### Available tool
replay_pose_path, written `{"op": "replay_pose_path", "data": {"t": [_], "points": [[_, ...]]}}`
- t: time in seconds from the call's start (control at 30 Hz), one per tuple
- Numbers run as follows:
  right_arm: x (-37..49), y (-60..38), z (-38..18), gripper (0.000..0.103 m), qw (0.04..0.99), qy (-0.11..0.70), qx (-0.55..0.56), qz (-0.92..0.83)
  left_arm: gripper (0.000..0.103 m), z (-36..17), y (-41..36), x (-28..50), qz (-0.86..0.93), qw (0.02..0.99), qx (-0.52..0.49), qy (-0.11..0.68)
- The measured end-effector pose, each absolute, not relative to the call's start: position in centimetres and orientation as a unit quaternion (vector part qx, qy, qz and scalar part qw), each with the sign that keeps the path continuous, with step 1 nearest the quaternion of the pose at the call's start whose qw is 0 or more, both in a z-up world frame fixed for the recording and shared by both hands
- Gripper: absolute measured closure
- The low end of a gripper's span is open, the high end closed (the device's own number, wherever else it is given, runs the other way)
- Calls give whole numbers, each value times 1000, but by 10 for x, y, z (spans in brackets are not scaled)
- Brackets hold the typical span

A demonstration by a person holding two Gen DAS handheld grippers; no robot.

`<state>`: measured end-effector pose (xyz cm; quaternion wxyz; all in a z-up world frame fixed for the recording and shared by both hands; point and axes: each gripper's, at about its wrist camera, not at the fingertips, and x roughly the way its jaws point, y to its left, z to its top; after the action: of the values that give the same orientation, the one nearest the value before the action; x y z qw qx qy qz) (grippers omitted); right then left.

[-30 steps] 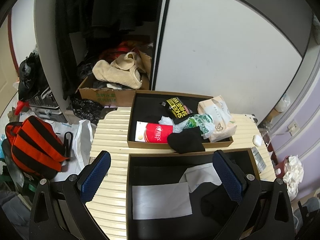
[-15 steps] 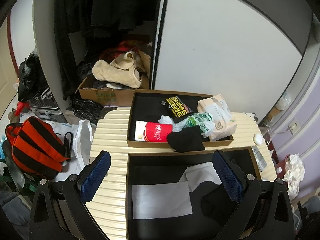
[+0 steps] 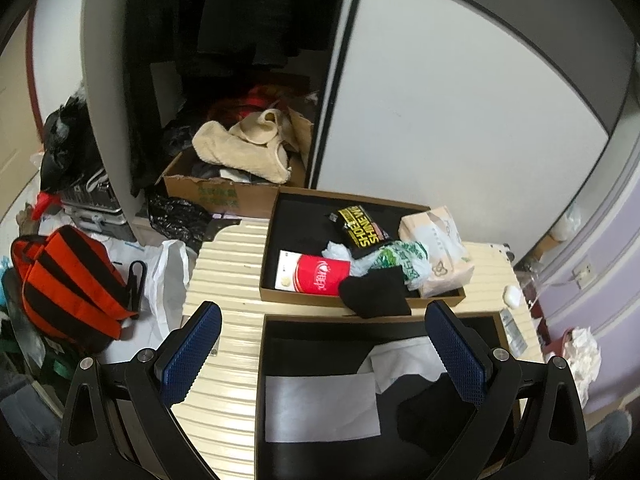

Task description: Organize soft objects

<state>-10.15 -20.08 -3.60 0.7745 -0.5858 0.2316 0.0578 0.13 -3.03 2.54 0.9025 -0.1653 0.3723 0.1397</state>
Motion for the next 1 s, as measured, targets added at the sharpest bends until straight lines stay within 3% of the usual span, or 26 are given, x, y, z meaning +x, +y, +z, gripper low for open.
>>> {"op": "replay_pose_path", "data": {"t": [0.63,1.0], "points": [[-130,-178,-47,1,771,133,-620,52,2,29,-28,-1,141,902,-182,366],[-101,-191,-18,1,805,194,-559,54,2,28,-26,-1,141,901,-181,367]]}}
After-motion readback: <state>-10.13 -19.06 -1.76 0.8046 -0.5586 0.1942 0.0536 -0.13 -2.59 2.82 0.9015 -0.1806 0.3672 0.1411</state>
